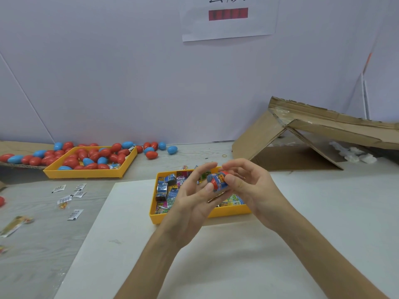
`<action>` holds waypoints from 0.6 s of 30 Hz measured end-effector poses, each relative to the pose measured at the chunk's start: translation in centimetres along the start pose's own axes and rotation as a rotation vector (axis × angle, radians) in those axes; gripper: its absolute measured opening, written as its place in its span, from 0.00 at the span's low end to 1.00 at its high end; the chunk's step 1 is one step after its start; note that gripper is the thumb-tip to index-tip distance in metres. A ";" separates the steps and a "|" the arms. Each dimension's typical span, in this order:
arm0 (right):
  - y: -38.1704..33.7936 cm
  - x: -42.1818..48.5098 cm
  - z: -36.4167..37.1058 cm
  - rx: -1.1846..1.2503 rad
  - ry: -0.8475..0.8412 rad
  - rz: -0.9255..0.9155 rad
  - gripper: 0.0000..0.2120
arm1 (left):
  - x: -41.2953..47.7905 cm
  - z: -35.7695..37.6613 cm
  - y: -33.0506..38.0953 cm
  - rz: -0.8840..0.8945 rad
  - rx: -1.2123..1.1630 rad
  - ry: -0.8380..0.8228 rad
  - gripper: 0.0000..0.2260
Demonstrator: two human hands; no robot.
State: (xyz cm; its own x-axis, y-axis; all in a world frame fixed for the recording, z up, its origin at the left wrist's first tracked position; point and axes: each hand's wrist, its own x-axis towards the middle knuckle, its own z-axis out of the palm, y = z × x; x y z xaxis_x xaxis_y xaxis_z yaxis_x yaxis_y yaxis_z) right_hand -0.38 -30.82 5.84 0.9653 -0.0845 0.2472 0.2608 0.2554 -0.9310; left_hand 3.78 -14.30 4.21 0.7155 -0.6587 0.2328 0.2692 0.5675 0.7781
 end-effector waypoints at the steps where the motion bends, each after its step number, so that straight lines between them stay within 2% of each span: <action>1: 0.0 0.0 0.0 0.000 -0.004 -0.008 0.20 | 0.0 0.0 0.1 -0.003 -0.009 -0.002 0.26; 8: 0.4 0.0 -0.1 -0.030 0.015 -0.039 0.12 | -0.1 -0.2 0.0 -0.022 -0.038 -0.002 0.20; 14: 0.4 -0.2 -0.1 -0.237 0.038 -0.083 0.15 | 0.0 -0.2 -0.2 -0.034 -0.045 -0.027 0.21; 18: 0.6 -0.2 -0.1 -0.254 0.066 -0.076 0.15 | 0.2 -0.3 -0.2 -0.060 -0.023 -0.019 0.21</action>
State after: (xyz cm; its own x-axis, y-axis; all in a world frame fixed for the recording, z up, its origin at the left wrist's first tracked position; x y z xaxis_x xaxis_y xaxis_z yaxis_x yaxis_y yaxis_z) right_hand -0.40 -30.75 5.20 0.9379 -0.1589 0.3083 0.3117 -0.0034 -0.9502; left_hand 4.04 -14.41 3.93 0.6855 -0.7007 0.1976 0.3258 0.5380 0.7774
